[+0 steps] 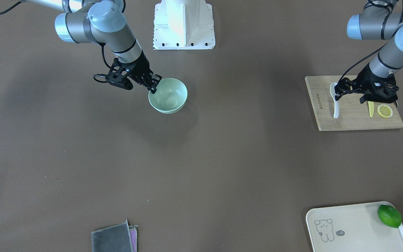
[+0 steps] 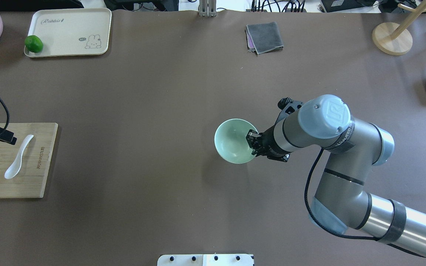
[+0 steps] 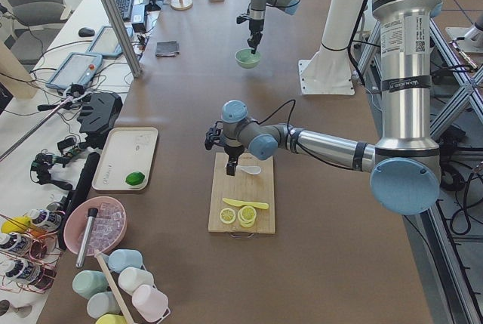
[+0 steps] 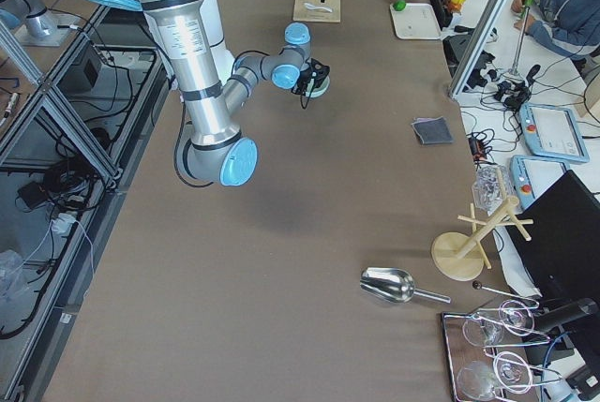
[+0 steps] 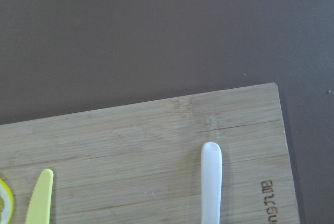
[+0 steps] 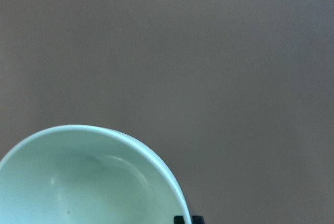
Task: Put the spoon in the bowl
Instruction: 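Drag the green bowl to center with right gripper while left reaches spoon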
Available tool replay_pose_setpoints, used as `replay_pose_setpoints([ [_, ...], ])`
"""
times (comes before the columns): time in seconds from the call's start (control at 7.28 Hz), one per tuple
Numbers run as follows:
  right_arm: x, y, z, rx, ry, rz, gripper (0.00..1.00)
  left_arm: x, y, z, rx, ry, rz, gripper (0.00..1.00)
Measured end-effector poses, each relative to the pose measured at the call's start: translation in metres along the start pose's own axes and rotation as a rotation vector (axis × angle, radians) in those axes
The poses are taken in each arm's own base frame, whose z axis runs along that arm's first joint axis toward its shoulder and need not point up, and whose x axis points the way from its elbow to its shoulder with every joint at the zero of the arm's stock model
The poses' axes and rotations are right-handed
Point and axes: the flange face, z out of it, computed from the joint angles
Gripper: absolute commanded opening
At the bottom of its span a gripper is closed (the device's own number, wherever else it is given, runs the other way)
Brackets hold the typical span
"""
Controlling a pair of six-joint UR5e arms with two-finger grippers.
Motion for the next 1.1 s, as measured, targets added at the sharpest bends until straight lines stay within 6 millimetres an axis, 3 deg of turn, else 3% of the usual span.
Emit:
replay_pose_setpoints([
  [0.41, -0.006, 0.033, 0.013, -0.012, 0.023, -0.016, 0.0, 0.016, 0.001, 0.017, -0.025, 0.004, 0.017, 0.71],
  [0.55, -0.007, 0.038, 0.015, -0.017, 0.025, -0.02, 0.0, 0.022, 0.002, 0.021, -0.032, 0.007, 0.02, 0.62],
  [0.82, -0.009, 0.045, 0.016, -0.023, 0.023, -0.027, 0.0, 0.026, 0.003, 0.026, -0.04, 0.009, 0.024, 0.56],
  [0.96, -0.011, 0.048, 0.016, -0.026, 0.021, -0.029, 0.0, 0.025, 0.002, 0.031, -0.041, 0.01, 0.028, 0.46],
  [1.1, -0.012, 0.051, 0.017, -0.03, 0.021, -0.032, 0.0, 0.022, 0.003, 0.035, -0.041, 0.011, 0.031, 0.24],
])
